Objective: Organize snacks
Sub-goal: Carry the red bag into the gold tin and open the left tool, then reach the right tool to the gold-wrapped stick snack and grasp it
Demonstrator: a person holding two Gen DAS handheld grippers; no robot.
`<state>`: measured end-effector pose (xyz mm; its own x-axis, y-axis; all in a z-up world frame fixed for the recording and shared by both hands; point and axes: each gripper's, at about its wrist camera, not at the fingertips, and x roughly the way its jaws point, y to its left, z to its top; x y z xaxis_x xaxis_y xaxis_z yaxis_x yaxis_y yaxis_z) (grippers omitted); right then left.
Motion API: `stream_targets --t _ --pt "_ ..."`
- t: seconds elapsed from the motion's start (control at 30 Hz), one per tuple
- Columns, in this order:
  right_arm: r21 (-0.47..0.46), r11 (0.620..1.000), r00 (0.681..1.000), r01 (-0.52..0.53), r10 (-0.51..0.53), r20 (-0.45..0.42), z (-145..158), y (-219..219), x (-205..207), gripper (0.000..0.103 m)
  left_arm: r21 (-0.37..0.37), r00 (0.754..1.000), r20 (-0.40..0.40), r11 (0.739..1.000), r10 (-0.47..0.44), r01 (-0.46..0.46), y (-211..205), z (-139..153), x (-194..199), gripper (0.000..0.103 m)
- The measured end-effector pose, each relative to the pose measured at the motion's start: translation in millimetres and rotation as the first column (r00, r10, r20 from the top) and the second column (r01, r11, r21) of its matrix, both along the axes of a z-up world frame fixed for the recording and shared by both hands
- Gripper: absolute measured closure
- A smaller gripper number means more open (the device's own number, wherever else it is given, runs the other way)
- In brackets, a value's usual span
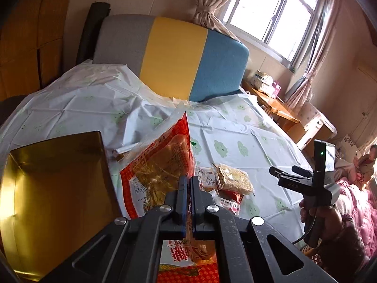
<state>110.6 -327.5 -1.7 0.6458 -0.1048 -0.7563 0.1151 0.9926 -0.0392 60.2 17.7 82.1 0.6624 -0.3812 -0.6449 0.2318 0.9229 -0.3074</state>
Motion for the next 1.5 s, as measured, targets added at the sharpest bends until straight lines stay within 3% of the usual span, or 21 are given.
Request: stream_targets --t 0.1,0.3,0.53,0.7,0.77,1.0,1.1,1.2,1.33,1.5 --pt "0.0 1.0 1.0 0.001 -0.001 0.001 0.0 0.5 -0.1 0.004 0.002 0.998 0.03 0.999 0.054 -0.055 28.7 17.9 -9.9 0.101" --pt "0.0 1.0 1.0 -0.003 0.003 0.003 0.3 2.0 -0.9 0.004 0.115 0.978 0.062 0.972 0.199 -0.205 82.6 31.4 -17.2 0.101" --pt "-0.009 1.0 1.0 -0.013 0.013 0.002 -0.5 5.4 -1.0 0.004 0.272 0.951 0.021 0.914 0.308 -0.302 110.2 -15.8 7.5 0.101" --pt "-0.012 1.0 1.0 -0.01 0.01 -0.003 -1.9 6.7 -0.2 0.004 0.303 0.929 -0.089 0.898 0.36 -0.319 110.8 -68.1 25.6 0.099" --pt "-0.019 1.0 1.0 -0.012 0.012 -0.009 -3.4 7.8 0.7 0.004 0.286 0.927 -0.117 0.906 0.356 -0.312 107.2 -82.1 26.8 0.099" --pt "-0.027 0.999 1.0 -0.018 0.017 -0.022 -6.9 10.1 1.3 0.004 0.27 0.923 -0.147 0.912 0.357 -0.309 96.9 -96.1 17.4 0.099" --pt "-0.006 0.999 0.999 -0.034 0.034 -0.016 -5.4 12.2 0.5 0.012 0.253 0.925 -0.141 0.916 0.354 -0.312 95.5 -93.6 8.4 0.099" --pt "0.042 0.996 0.997 -0.078 0.079 -0.021 -4.3 21.1 -1.2 0.014 0.254 0.925 -0.129 0.914 0.358 -0.318 95.3 -91.2 1.5 0.097" --pt "0.126 0.976 0.983 -0.175 0.18 -0.034 -1.1 52.7 -4.0 0.019 0.239 0.924 -0.136 0.917 0.357 -0.319 96.0 -92.5 -5.3 0.087" --pt "0.317 0.907 0.949 -0.278 0.31 -0.055 0.3 108.4 12.2 0.029 0.248 0.934 -0.103 0.918 0.341 -0.308 94.0 -88.5 -14.1 0.087"
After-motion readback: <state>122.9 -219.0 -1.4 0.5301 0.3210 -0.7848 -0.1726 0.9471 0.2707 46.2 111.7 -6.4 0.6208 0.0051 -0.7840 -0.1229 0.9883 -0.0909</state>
